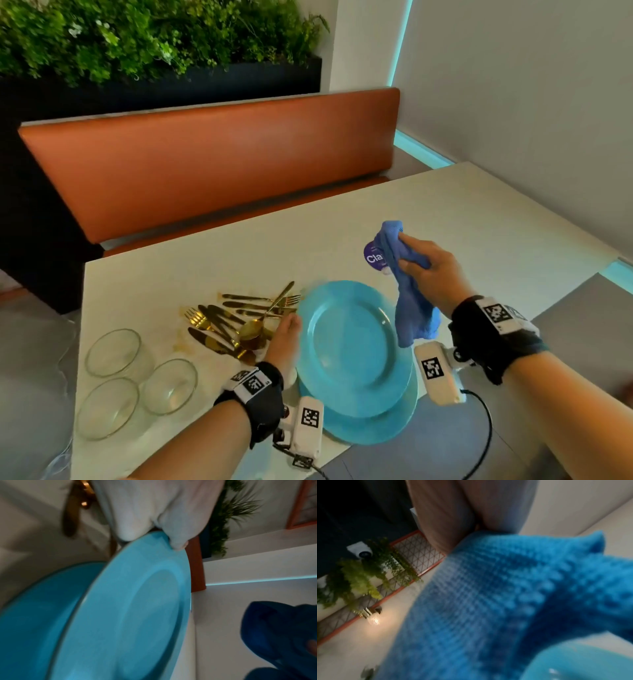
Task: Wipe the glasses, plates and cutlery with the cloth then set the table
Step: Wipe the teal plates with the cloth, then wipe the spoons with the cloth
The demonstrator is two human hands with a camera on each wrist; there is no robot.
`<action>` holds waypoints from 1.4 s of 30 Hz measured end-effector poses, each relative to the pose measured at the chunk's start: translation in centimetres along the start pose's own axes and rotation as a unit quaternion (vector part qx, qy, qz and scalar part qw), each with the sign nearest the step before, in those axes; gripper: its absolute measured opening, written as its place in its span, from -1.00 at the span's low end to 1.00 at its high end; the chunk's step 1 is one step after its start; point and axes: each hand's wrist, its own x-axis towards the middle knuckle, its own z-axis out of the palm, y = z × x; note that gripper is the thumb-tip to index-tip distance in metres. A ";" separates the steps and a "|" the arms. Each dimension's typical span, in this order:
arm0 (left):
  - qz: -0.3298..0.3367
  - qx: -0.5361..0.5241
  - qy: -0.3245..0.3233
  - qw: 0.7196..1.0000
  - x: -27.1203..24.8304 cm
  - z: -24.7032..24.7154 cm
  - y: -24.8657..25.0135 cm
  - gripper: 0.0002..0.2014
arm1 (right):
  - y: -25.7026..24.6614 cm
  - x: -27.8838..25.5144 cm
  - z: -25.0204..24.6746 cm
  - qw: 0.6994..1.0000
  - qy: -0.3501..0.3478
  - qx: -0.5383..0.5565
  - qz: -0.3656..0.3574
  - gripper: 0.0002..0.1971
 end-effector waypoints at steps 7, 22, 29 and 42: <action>-0.071 0.069 0.040 0.994 -0.3 0.1 -4.7 -0.77 | 1.5 -2.0 0.6 0.999 -0.039 -0.028 0.027 -0.55; -0.005 0.548 0.072 0.833 1.7 0.0 -3.8 -0.60 | 0.5 -1.9 2.8 0.995 -0.089 -0.033 0.030 -0.52; 0.055 0.653 0.052 0.753 4.7 -3.1 4.3 -0.70 | -1.2 0.1 4.3 0.993 -0.115 -0.016 0.019 -0.52; 0.065 0.801 -0.163 0.572 13.0 -5.7 8.7 -0.78 | -1.5 5.3 8.9 0.993 -0.103 -0.012 0.058 -0.54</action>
